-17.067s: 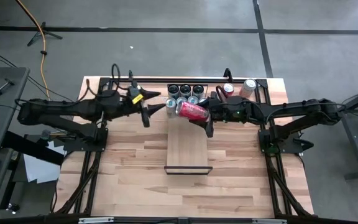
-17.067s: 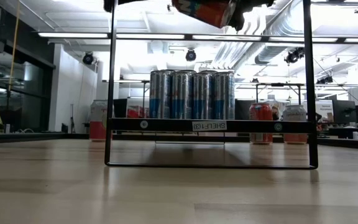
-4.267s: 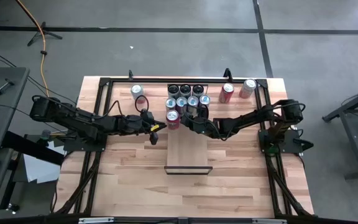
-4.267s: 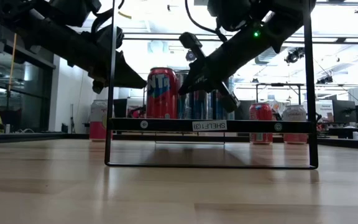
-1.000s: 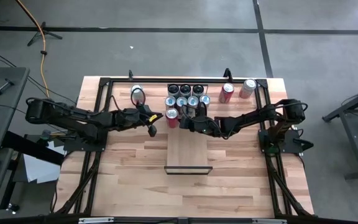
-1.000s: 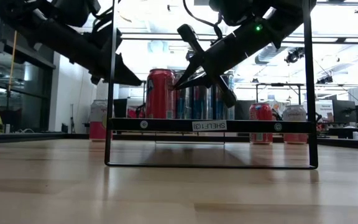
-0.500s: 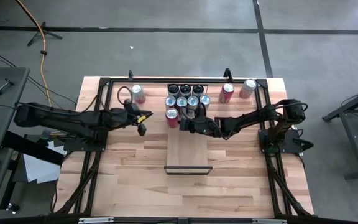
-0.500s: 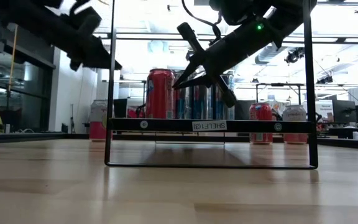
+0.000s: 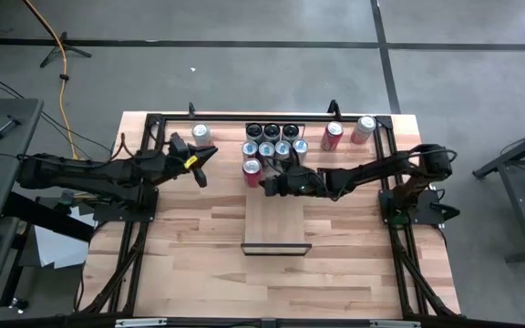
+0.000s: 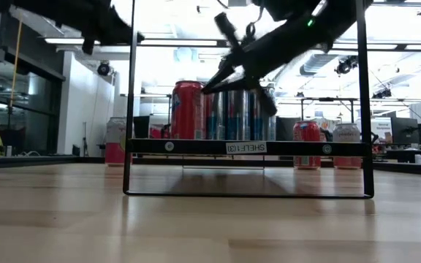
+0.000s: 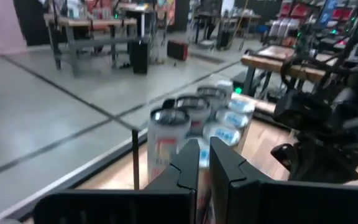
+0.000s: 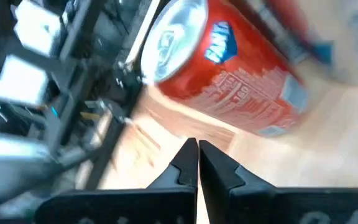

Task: Place canned beverage on shelf
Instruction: Put the red soda can on the shelf aligned with the other red soda can

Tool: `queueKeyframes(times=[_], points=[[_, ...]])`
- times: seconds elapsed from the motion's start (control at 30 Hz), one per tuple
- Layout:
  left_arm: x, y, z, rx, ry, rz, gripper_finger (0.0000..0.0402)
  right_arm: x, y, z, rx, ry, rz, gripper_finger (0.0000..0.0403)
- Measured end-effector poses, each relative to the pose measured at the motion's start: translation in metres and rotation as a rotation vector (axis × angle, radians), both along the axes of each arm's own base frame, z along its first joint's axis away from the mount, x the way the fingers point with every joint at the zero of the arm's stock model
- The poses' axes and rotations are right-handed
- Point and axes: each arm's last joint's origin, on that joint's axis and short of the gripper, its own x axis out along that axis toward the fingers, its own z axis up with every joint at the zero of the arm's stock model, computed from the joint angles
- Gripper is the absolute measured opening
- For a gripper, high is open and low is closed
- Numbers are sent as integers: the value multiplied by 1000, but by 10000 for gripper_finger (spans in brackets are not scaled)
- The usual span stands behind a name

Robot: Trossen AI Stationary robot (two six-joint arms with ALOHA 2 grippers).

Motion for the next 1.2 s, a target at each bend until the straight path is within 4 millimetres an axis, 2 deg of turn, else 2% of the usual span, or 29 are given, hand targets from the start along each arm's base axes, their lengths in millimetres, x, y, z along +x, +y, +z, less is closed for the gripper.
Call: queueKeyframes(times=[0.17, 0.3, 0.43, 0.57, 0.67, 0.87, 1.2], points=[[2, -2, 29, 55, -46, -91, 0, -32, -3, 44, -234, 65, 103, 0], [1, -3, 51, 64, -104, -121, 0, -74, -14, 91, -486, 88, 126, 0], [-1, -3, 68, 69, -155, -119, 0, -123, -21, 131, -668, 53, 141, 0], [-2, -3, 76, 106, -176, -118, 0, -163, -23, 154, -782, 35, 103, 0], [0, -3, 78, 118, -197, -115, 0, -185, -23, 162, -837, 40, 59, 0], [4, -3, 79, 120, -222, -112, 0, -203, -22, 173, -904, 6, 26, 0], [5, -2, 79, 148, -206, -62, 12, -198, -23, 170, -904, 20, 33, 0]])
